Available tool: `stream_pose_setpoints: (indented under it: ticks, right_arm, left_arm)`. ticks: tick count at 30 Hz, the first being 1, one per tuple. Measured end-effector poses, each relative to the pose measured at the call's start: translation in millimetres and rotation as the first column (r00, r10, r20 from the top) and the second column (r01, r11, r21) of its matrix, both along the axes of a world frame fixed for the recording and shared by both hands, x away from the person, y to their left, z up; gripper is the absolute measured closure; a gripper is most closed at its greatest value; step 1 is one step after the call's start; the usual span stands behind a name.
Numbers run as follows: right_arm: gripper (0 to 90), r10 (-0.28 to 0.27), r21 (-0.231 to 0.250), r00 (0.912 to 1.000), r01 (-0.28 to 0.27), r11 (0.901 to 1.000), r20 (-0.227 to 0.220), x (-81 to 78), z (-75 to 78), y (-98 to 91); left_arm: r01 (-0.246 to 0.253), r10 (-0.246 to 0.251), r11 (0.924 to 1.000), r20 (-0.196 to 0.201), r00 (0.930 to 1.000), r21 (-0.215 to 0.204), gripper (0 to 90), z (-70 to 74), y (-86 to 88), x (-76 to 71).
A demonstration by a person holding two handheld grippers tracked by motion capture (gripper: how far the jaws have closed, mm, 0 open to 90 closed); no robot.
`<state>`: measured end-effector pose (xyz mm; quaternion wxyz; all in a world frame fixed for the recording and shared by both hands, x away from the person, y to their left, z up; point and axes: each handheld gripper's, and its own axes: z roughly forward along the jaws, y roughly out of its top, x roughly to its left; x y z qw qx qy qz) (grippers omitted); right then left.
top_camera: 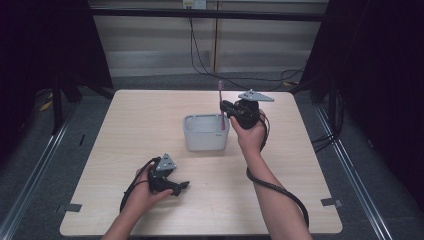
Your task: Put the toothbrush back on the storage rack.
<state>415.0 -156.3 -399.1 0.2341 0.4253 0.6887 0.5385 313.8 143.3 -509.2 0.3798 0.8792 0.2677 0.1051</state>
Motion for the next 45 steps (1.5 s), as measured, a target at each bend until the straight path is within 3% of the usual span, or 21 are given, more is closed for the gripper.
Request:
stream_pose_setpoints:
  ticks: [45]
  right_arm:
    - [79.6,0.014,-0.025,0.9993,-0.015,0.9996,-0.036,-22.6,-12.7,-9.1]
  left_arm:
    - [0.000,0.000,1.0000,0.000,1.0000,0.000,15.4,0.0,0.0,0.0]
